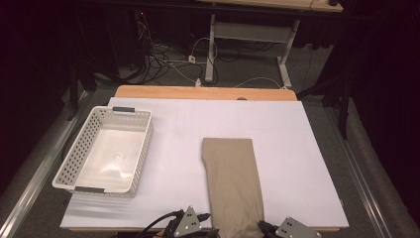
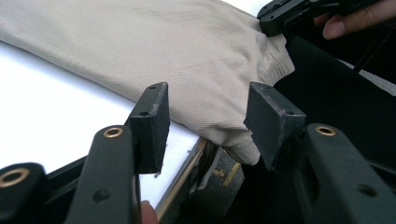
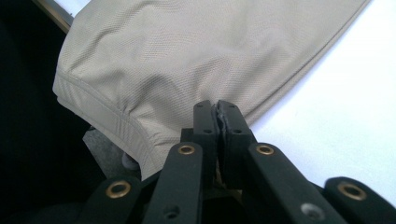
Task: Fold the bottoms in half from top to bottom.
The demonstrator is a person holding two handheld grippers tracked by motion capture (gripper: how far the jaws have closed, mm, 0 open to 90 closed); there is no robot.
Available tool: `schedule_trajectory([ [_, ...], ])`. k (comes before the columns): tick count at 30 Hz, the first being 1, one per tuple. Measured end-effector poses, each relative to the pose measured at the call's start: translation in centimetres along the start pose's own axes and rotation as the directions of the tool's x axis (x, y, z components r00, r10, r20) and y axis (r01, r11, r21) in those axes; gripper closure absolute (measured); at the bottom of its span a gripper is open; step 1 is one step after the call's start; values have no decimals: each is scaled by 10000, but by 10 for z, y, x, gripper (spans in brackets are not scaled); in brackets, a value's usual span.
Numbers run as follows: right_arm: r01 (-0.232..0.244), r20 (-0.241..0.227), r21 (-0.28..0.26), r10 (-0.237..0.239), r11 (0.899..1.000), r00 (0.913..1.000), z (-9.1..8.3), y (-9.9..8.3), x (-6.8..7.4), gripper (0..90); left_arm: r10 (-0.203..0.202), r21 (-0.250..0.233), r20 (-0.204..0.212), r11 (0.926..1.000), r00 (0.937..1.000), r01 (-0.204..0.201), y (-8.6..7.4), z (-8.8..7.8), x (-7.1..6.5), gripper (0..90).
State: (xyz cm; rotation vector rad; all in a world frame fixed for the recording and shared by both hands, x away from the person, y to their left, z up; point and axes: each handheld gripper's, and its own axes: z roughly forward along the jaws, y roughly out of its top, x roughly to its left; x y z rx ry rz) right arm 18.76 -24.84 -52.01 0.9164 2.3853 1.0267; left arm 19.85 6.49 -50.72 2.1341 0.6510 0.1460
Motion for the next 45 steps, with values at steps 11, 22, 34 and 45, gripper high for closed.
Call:
schedule_trajectory([
  [11,-613,-103,-433,609,9972,9981,-15,-4,-8,890,-65,9,1,10000,10000,65,0,0,2,453],
  [22,-1302,-675,-681,1257,9891,9898,-10,-2,-16,623,-153,-603,-33,9981,9999,151,3,1,20,348],
  [34,-2315,-701,-1090,2248,9667,9719,29,33,-60,260,-1614,-387,-664,9865,9847,1591,33,22,93,130],
  [45,-2690,-262,-148,2686,9630,9629,87,74,-108,191,-2468,265,-1688,9667,9543,2547,54,53,145,52],
])
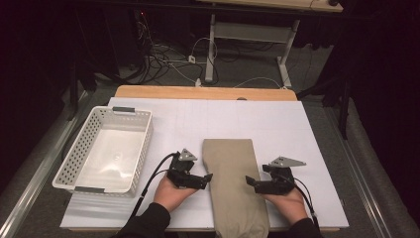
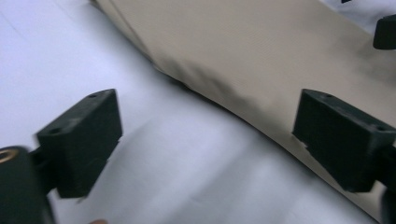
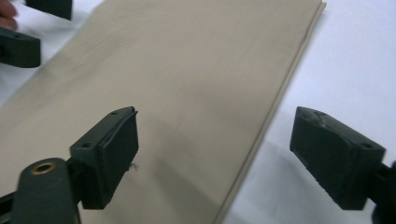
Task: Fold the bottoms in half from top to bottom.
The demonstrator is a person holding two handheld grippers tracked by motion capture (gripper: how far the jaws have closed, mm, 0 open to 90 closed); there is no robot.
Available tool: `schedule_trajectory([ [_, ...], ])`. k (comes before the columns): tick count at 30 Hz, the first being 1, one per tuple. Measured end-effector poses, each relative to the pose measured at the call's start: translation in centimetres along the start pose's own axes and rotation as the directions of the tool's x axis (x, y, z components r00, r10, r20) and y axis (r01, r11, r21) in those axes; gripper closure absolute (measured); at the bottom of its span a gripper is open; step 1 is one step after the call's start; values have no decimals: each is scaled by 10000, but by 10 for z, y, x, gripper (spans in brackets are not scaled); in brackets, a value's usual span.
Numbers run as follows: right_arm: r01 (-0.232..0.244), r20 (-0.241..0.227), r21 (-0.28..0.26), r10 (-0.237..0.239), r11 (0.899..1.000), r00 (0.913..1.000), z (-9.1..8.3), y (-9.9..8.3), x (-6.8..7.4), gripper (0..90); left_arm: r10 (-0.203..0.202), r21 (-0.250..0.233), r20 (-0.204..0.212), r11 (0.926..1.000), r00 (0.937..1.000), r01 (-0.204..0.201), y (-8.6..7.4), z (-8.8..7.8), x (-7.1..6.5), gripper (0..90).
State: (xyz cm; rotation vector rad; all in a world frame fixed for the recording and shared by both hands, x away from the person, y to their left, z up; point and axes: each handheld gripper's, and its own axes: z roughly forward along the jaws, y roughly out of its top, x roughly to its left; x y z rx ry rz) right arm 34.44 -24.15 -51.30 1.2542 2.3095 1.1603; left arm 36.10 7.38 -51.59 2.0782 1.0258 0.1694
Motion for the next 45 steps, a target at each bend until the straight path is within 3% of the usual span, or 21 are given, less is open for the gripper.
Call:
schedule_trajectory([
  [7,150,704,447,-182,9989,9974,34,30,-17,274,-417,535,-595,9976,9974,448,23,23,9,41],
  [13,80,1102,504,-135,9987,9938,55,50,-28,297,-326,486,-897,9981,9954,371,35,35,7,166],
  [15,246,1152,561,-309,9981,9929,59,53,-26,383,71,535,-1165,9986,9932,-9,35,37,2,258],
  [18,202,1196,522,-263,9984,9925,59,54,-27,537,16,464,-1279,9989,9918,44,36,38,-2,414],
  [24,-66,840,384,34,9992,9965,57,52,-31,720,74,357,-777,9994,9969,-47,35,40,-7,728],
  [26,-193,646,290,174,9994,9978,57,51,-31,791,-86,336,-665,9994,9977,109,35,40,-6,745],
  [29,-290,472,275,277,9992,9985,58,50,-31,826,-94,331,-512,9994,9986,111,35,40,-5,768],
  [34,-47,517,136,40,9999,9987,57,50,-29,853,-2,315,-304,9995,9995,12,38,38,-1,795],
  [40,350,926,-396,-312,9986,9952,53,60,-31,857,562,-110,-638,9983,9964,-570,57,34,3,797],
  [45,654,1318,-915,-530,9937,9899,50,88,-40,857,726,-727,-1143,9940,9908,-812,89,27,14,796],
])
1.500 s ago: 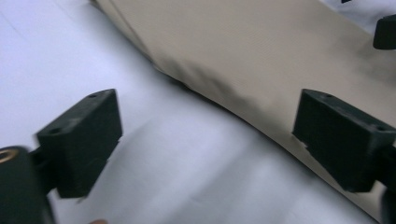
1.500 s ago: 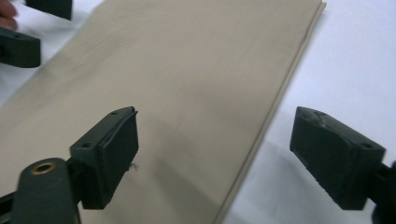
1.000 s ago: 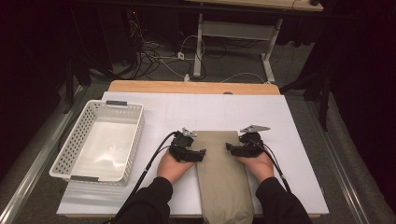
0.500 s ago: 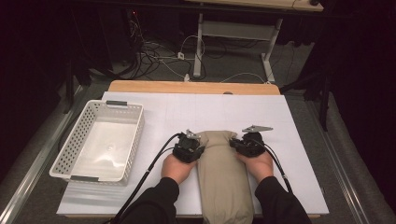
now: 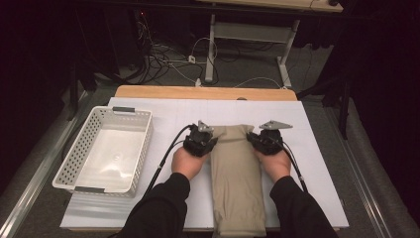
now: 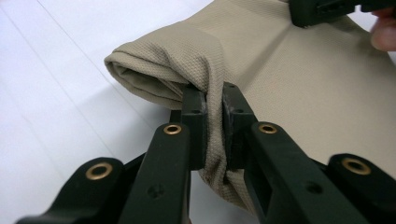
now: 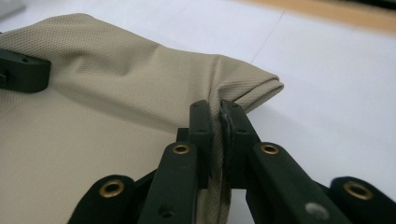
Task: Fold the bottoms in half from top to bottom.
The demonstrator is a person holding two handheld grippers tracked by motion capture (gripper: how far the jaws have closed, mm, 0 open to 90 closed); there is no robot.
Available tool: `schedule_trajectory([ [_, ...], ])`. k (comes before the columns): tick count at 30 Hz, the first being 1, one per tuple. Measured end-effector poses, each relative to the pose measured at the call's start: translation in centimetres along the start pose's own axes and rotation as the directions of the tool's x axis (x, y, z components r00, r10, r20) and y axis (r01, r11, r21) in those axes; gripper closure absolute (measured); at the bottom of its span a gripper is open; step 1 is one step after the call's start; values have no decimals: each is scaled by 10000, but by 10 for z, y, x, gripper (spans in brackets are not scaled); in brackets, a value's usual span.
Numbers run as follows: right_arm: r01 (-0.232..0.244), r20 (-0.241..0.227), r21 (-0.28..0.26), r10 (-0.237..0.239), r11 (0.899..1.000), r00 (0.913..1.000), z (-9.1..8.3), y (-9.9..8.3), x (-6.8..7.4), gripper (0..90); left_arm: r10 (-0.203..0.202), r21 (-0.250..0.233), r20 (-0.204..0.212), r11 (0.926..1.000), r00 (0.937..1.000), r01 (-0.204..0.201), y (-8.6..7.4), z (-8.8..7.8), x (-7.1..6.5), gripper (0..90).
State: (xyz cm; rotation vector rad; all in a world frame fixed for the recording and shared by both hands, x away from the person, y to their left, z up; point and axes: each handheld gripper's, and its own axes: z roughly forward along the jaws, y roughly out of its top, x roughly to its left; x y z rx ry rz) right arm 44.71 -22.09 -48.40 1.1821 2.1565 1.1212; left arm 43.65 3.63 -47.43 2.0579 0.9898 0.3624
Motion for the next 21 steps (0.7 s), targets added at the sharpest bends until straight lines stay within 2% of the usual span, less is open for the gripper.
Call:
schedule_trajectory([
  [4,267,83,-700,-261,9972,9996,-3,38,-10,856,189,-459,-466,9987,9987,-210,35,-7,16,795],
  [6,215,76,-1121,-207,9935,9998,-5,59,-14,848,226,-773,-688,9966,9974,-279,52,-11,24,790],
  [7,294,175,-1245,-274,9918,9995,-5,68,-16,818,198,-862,-908,9959,9957,-276,59,-12,27,769],
  [8,287,232,-1330,-258,9907,9994,-4,75,-18,741,60,-908,-1108,9957,9938,-162,64,-11,30,703],
  [9,251,377,-1333,-203,9908,9991,-3,80,-19,610,-70,-878,-1255,9961,9921,-41,67,-10,32,572],
  [10,159,479,-1378,-94,9903,9988,-2,83,-21,516,-146,-836,-1112,9965,9937,53,67,-11,33,486],
  [12,-251,165,-1398,277,9899,9995,-3,81,-22,442,-58,-555,-905,9985,9959,7,62,-12,30,407],
  [13,-262,-5,-1299,264,9912,9997,-3,77,-20,416,48,-602,-900,9981,9959,-103,59,-13,28,371],
  [14,-152,-22,-1245,150,9921,9999,-3,74,-19,402,147,-619,-902,9979,9958,-203,53,-14,25,365],
  [16,-67,-43,-1013,63,9948,10000,-4,63,-16,370,-21,-608,-657,9981,9978,-19,42,-16,22,313],
  [18,-113,-123,-821,104,9966,9999,-7,51,-12,345,-119,-670,-357,9977,9993,95,28,-21,19,307],
  [21,-197,-263,-740,178,9971,9995,-14,30,-5,335,-123,-541,-198,9985,9997,113,3,-27,12,281],
])
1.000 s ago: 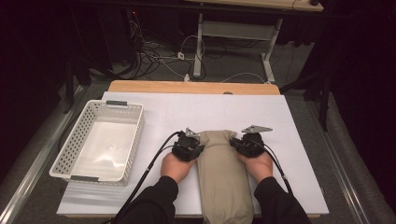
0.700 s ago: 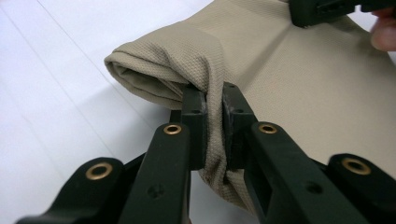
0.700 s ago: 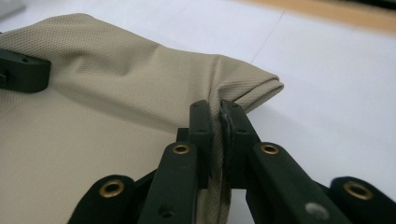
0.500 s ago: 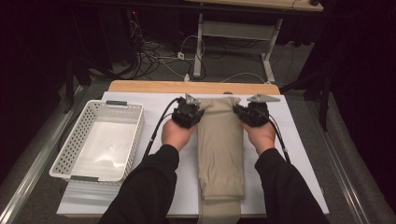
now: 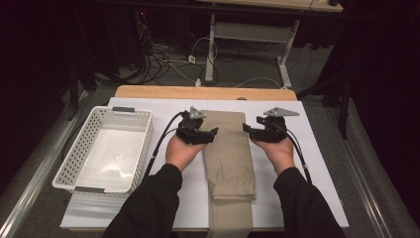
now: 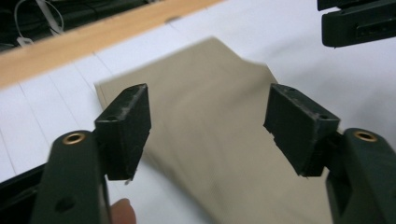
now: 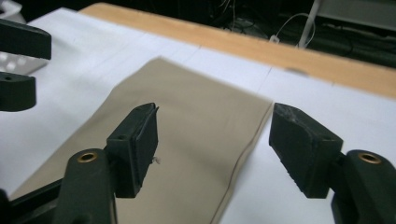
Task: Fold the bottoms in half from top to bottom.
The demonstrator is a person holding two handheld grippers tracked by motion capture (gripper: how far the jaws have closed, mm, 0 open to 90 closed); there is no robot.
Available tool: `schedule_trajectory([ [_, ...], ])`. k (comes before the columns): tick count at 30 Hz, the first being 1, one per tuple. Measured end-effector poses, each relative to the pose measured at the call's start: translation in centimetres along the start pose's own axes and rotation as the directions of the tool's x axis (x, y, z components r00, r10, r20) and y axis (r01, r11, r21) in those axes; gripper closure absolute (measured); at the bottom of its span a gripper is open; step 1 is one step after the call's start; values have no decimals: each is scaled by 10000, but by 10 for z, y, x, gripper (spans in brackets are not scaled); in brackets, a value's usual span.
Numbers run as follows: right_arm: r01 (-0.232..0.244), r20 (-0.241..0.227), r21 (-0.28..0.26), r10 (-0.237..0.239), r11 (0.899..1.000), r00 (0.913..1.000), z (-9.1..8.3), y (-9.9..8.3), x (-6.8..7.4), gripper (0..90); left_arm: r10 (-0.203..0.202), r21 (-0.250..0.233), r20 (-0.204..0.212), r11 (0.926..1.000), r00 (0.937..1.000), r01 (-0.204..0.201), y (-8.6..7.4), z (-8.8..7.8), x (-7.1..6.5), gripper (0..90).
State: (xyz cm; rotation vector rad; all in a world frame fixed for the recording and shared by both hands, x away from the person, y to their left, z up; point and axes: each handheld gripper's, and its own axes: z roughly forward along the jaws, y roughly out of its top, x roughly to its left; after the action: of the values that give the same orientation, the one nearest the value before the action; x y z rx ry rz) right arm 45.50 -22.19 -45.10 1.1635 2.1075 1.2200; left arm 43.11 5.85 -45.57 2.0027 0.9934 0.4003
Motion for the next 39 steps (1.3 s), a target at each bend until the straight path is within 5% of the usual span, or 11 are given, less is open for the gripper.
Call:
schedule_trajectory([
  [7,29,-397,216,-21,9998,9992,-24,-45,23,306,-277,239,322,9994,9991,269,-56,-20,-15,203],
  [13,57,-548,320,-40,9995,9985,-50,-71,40,288,-106,272,510,9996,9986,92,-95,-41,-36,163],
  [17,504,-392,393,-489,9980,9980,-71,-87,51,296,55,186,626,9998,9980,-67,-113,-57,-48,132],
  [24,672,-369,382,-658,9970,9972,-103,-117,66,310,670,-145,669,9977,9955,-661,-135,-78,-59,115],
  [28,822,-498,303,-806,9962,9955,-112,-132,76,319,385,-308,823,9989,9959,-361,-144,-81,-55,44],
  [31,751,-730,167,-736,9970,9946,-116,-141,82,342,91,-945,1201,9955,9927,23,-148,-83,-53,33],
  [35,972,-1241,260,-932,9949,9879,-116,-144,91,381,137,-1036,1335,9946,9909,2,-148,-83,-52,11],
  [39,1190,-1203,704,-1100,9904,9866,-107,-144,95,393,266,-1008,1423,9948,9895,-123,-148,-83,-52,11],
])
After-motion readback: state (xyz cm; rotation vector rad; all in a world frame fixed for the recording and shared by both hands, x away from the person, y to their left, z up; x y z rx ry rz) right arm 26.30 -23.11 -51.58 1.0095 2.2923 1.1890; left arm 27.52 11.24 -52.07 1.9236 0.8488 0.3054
